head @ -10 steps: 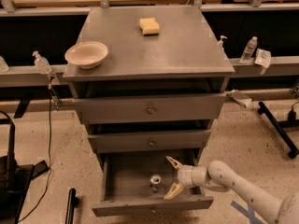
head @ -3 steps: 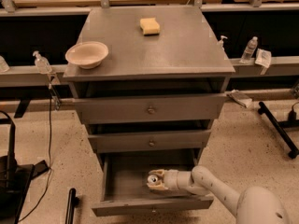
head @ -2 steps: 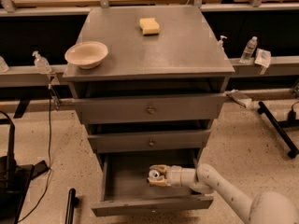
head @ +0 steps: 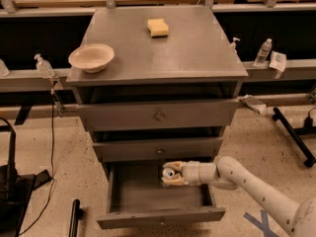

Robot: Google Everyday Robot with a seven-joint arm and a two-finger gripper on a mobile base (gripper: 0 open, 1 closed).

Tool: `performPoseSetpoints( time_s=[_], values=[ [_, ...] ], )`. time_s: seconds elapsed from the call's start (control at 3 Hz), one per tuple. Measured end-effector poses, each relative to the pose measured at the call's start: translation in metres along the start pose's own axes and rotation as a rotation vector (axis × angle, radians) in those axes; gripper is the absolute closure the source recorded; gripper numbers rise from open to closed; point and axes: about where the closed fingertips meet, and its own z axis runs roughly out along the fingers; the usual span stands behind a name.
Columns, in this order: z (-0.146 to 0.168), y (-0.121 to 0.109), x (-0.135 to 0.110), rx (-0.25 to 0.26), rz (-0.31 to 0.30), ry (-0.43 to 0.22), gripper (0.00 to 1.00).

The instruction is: Pick redbull can from bottom drawer and place on counter

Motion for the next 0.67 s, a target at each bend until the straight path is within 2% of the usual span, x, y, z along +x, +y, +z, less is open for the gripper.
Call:
performPoseSetpoints(
  time_s=[0.67],
  values=[
    [-0.068, -0.040, -0.091, -0.063, -0.102, 0.080, 1.00]
  ],
)
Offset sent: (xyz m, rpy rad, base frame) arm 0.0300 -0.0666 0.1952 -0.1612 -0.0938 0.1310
